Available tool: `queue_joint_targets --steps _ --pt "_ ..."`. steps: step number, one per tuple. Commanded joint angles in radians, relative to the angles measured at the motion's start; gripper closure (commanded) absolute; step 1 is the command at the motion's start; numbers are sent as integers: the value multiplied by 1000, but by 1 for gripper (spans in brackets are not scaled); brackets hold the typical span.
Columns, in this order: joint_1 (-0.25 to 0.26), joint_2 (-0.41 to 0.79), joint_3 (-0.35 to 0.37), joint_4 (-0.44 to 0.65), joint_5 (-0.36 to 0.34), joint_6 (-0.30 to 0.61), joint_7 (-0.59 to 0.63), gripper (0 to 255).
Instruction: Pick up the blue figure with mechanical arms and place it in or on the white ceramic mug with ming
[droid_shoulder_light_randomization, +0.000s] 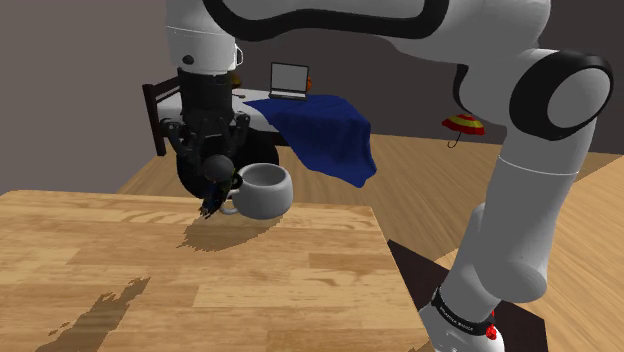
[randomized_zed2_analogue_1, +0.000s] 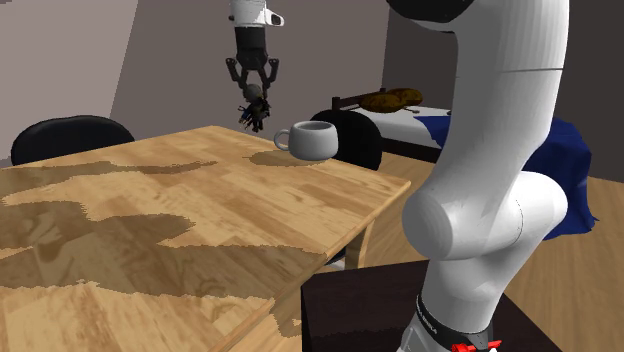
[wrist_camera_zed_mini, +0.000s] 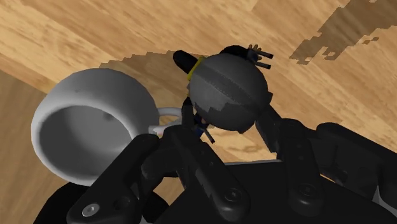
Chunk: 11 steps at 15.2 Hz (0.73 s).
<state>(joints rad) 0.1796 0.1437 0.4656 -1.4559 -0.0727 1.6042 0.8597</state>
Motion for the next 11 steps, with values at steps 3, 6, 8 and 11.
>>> queue_joint_targets --steps 3,6,8,11 --pt "8 19 3 82 -9 -65 4 255" --pt "16 38 5 148 -19 -114 8 255" --pt "23 54 7 196 -26 -148 12 255" --pt "36 81 10 275 -40 -202 17 255"
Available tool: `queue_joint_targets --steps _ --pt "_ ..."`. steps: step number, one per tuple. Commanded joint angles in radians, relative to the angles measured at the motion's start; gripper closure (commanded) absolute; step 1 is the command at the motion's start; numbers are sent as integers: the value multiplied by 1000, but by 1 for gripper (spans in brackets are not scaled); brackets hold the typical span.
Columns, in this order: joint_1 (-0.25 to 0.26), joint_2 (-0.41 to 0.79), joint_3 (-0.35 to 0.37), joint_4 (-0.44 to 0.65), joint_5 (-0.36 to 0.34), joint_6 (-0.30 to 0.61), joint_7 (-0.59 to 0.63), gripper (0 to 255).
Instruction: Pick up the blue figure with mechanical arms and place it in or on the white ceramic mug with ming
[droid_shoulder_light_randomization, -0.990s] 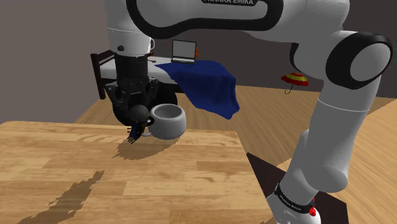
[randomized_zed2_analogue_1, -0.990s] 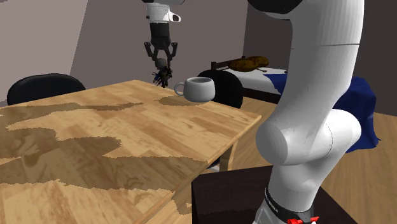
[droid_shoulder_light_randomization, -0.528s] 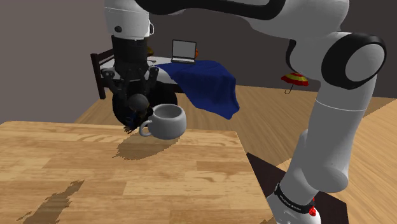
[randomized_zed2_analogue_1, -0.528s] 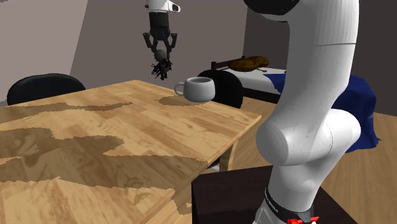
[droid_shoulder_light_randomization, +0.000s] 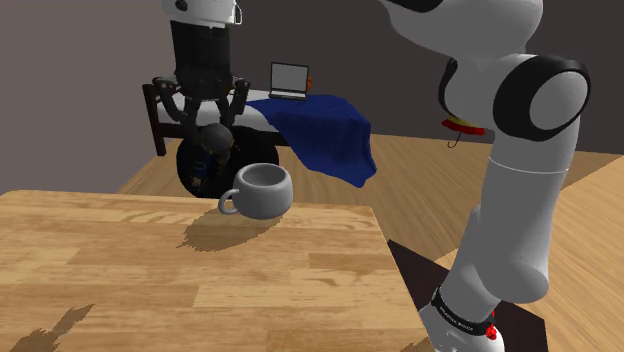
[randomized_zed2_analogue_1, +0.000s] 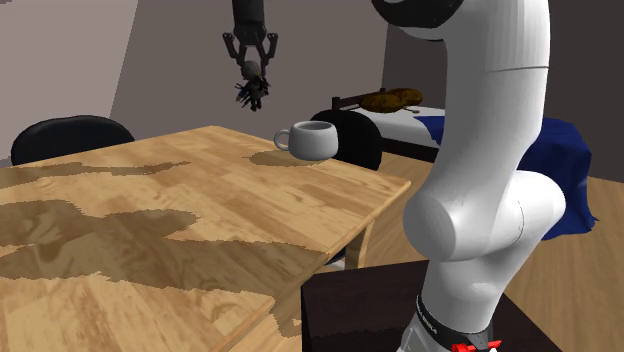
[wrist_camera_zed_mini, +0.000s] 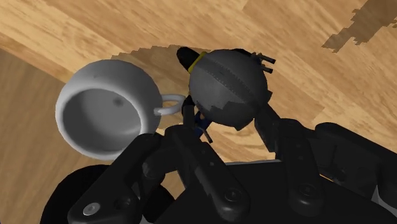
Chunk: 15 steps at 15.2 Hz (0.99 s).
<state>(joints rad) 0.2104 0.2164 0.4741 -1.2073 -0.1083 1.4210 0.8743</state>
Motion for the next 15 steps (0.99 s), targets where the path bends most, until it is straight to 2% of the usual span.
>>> queue_joint_targets --steps 1,3,10,14,15 --pt "10 19 2 55 -10 -38 4 255" --pt "17 33 3 91 -17 -61 7 255" --pt "-79 51 -48 188 -12 -134 -149 255" --pt "-118 106 -74 309 -29 -201 -233 255" --pt "-128 143 -85 384 -41 -238 -267 255"
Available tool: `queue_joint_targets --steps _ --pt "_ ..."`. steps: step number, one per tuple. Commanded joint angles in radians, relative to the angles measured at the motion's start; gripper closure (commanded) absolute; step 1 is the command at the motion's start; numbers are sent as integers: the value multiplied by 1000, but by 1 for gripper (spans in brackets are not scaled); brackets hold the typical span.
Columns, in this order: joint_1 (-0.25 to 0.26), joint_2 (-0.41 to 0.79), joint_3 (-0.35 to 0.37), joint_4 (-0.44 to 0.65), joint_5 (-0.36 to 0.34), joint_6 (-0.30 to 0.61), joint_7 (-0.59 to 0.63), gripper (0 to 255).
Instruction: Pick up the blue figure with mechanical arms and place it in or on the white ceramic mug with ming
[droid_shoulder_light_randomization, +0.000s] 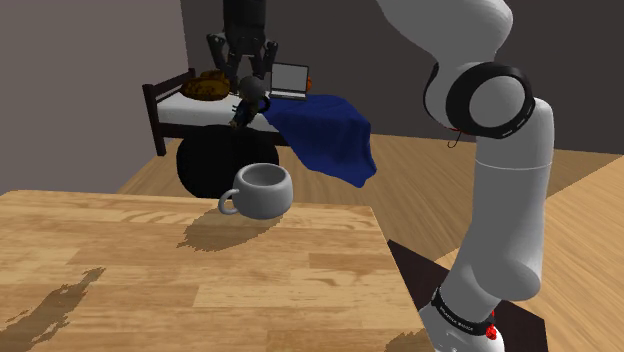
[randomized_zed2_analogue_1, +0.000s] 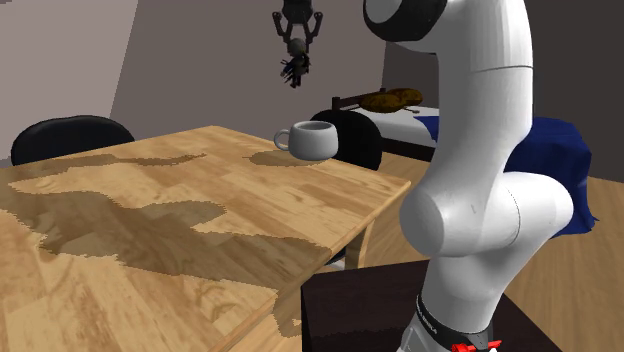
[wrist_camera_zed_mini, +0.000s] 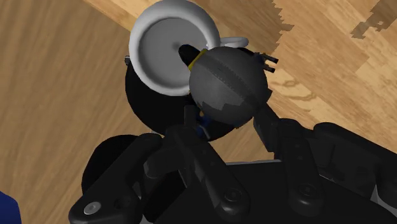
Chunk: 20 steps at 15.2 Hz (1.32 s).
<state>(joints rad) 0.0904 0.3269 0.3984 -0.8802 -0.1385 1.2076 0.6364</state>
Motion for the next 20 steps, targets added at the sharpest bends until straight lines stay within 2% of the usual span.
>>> queue_joint_targets --steps 1,9,20 --pt "-21 8 -9 3 0 5 -31 255" --pt "-77 -112 -13 -292 54 185 -45 255" --pt "-105 -191 -21 -549 86 369 -59 255"
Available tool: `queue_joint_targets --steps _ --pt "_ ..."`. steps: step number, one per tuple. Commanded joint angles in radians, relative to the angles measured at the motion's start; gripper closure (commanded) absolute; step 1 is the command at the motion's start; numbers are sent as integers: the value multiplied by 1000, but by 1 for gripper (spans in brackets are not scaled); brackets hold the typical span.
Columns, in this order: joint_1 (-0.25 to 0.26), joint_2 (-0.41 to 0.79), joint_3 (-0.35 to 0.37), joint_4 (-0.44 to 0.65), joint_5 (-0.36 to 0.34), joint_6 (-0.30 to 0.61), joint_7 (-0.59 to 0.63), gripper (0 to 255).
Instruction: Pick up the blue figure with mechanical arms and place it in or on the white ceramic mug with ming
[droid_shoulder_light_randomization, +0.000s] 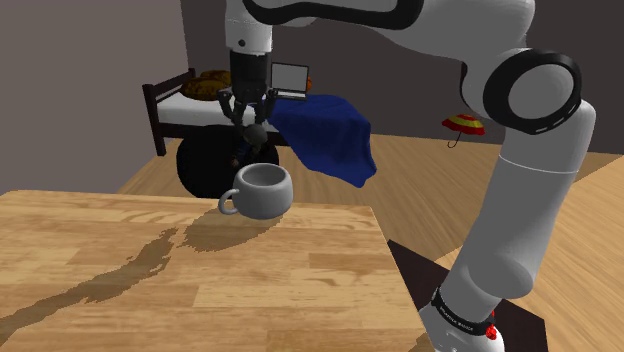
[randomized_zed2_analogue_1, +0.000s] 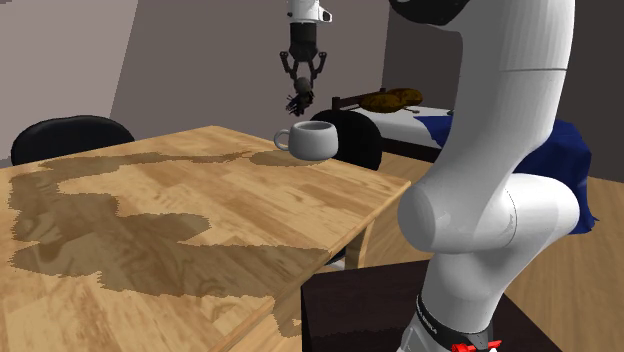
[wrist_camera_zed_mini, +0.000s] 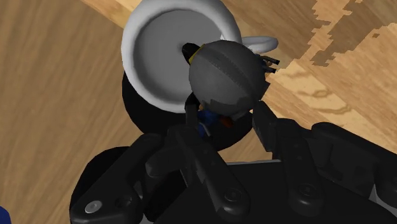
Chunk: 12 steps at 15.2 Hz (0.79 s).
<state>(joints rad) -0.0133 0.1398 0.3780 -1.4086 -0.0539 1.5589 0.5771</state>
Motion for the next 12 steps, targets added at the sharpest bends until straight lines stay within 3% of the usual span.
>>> queue_joint_targets --steps 1,9,10,12 --pt "-2 -9 -1 -42 3 34 -1 255" --pt "-2 -9 -1 -42 3 34 -1 255" --pt "-2 -9 -1 -41 3 33 -1 0" --pt "-2 -9 -1 -41 3 33 0 0"
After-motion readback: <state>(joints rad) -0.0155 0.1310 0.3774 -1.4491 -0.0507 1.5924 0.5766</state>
